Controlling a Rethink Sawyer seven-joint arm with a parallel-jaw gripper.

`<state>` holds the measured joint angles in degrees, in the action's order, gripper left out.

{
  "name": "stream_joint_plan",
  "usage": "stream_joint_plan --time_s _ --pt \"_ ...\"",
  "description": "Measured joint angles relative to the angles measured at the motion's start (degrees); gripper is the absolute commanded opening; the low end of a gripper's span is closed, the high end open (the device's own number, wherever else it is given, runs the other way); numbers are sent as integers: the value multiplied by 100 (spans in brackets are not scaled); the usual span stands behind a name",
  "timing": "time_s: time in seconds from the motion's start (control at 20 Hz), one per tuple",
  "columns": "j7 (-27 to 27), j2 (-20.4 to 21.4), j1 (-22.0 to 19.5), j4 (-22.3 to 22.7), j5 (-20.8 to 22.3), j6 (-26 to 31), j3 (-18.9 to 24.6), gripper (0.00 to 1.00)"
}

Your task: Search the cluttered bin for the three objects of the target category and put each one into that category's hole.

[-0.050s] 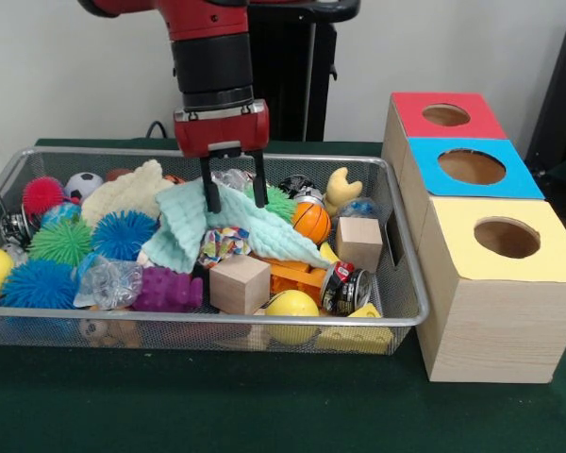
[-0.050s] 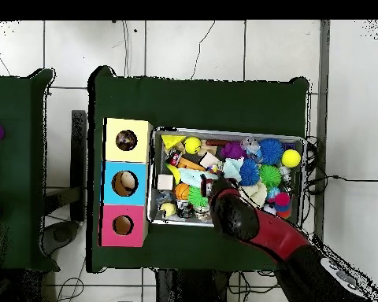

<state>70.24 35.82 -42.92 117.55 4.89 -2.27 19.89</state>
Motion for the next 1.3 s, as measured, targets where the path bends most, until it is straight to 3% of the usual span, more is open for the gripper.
stream_joint_plan --time_s 0.55,0.9,1.3 --pt "0 -305 48 -235 5 -87 -2 100" --pt "0 -775 270 -412 68 -571 -2 100" --pt "0 -894 333 -461 176 -849 -2 100"
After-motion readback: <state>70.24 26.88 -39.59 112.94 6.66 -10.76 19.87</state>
